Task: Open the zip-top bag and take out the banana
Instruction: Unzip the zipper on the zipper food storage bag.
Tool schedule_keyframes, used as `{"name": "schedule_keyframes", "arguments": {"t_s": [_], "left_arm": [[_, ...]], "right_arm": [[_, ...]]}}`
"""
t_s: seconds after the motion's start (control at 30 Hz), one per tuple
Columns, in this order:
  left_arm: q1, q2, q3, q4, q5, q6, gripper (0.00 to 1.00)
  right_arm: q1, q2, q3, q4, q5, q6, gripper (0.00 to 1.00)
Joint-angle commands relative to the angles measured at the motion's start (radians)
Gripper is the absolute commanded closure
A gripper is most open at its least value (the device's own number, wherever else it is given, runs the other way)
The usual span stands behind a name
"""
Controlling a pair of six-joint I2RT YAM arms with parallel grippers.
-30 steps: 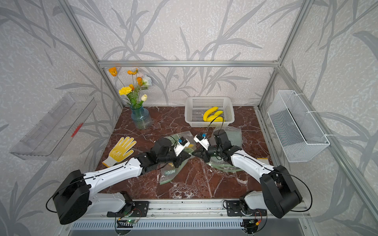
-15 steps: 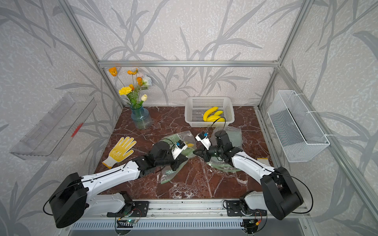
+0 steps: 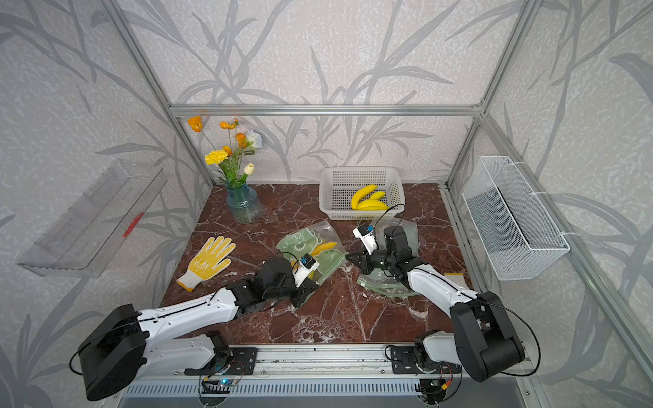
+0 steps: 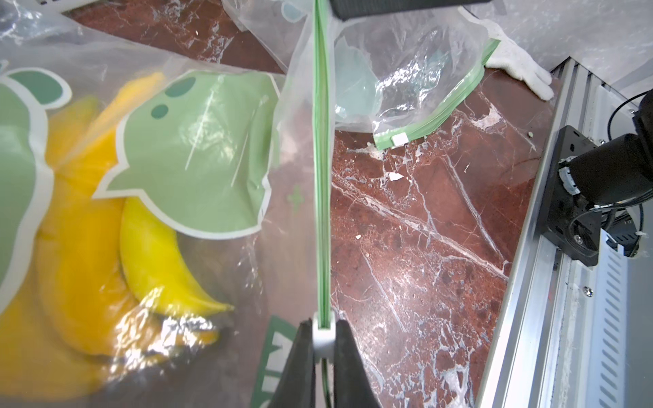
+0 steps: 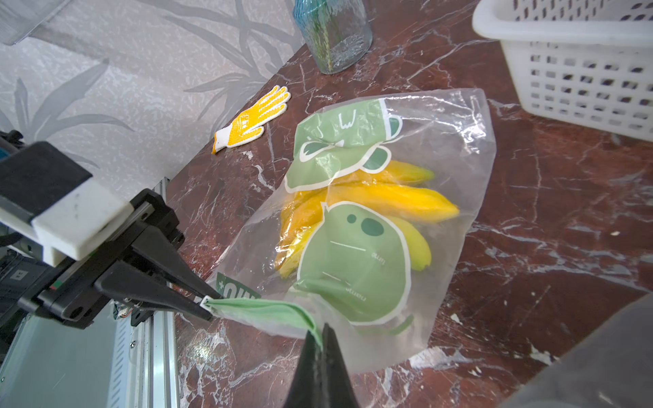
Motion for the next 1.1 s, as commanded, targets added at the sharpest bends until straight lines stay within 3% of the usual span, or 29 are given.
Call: {"name": "schedule_keyframes", "arguments": {"t_s": [0.0, 0.4, 1.07], "left_arm": [[-0.014, -0.018, -0.039, -0.107, -0.016, -0.033, 0.90], [-0.042, -0.083, -0.107, -0.138, -0.045, -0.094, 0.90], [-0.063, -0.118, -0.122, -0.140, -0.068, -0.127, 0.90]], "right_arm": [[-0.042, -0.015, -0.001, 0.095, 0.074, 0.037, 1.00], [-0.122, -0.007, -0.008, 0.109, 0.044, 0.075, 1.00], [-0.142, 0.022, -0.025, 0.130, 0.012, 0.073, 1.00]]}}
